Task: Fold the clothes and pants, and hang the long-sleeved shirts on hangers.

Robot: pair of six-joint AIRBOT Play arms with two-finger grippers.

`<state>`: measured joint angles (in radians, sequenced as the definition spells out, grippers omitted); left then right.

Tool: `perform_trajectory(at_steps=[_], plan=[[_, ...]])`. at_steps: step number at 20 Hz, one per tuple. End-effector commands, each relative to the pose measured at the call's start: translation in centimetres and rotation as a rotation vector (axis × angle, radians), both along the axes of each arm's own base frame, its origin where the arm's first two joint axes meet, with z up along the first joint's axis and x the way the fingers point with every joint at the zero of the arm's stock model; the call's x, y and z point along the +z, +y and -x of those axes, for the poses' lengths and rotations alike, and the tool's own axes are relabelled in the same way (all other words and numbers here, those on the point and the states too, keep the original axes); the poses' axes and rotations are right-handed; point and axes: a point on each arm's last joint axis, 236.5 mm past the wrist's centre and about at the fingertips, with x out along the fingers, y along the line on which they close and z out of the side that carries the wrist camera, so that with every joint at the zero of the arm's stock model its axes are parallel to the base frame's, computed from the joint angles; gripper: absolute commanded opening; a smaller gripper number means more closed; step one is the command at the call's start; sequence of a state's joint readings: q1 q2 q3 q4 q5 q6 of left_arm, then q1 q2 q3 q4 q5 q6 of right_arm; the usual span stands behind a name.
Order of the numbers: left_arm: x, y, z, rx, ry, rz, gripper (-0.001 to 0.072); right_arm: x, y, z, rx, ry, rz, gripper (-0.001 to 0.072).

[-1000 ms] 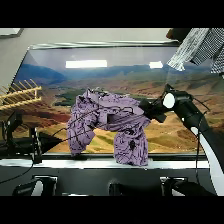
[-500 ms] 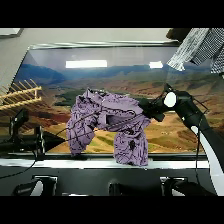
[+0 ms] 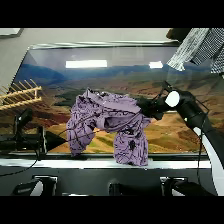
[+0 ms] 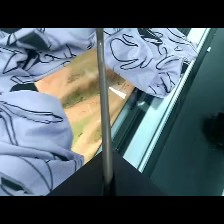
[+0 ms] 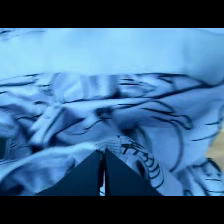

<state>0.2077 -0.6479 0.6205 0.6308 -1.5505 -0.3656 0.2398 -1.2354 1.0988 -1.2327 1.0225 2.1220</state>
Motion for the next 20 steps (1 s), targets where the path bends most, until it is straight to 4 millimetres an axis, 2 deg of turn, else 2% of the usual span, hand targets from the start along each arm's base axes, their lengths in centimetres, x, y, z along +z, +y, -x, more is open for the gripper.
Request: perform_trajectory(at_steps=[1, 4, 10, 14, 16, 20], plan=[[-0.6, -0.9, 0.6, -0.062, 0.018, 0.002, 0.0022, 3.0, 1.1, -0.9, 0.079, -0.092, -0.024, 0.0031], [-0.8, -0.8, -0.3, -0.038, 0.011, -0.001, 0.0021, 6.1, 1.9, -1.1, 0.137, -0.129, -0.038, 0.0031], [-0.6, -0.8, -1.2, -0.016, -0.015, 0.008, 0.0022, 11.7, 6.9, 2.1, 0.369, -0.181, -0.053, 0.0031], [0.2, -1.4, -1.9, -0.012, -0.045, 0.054, 0.0021, 15.7, 7.9, 3.1, 0.413, -0.234, -0.031, 0.0031], [0.7, -2.0, -2.6, -0.012, -0.047, 0.105, 0.0022, 16.5, 7.4, 3.1, 0.414, -0.243, -0.011, 0.0031], [-0.2, -3.8, -2.8, -0.092, -0.022, 0.154, 0.0022, 15.7, 5.8, 2.7, 0.405, -0.234, 0.071, 0.0031]])
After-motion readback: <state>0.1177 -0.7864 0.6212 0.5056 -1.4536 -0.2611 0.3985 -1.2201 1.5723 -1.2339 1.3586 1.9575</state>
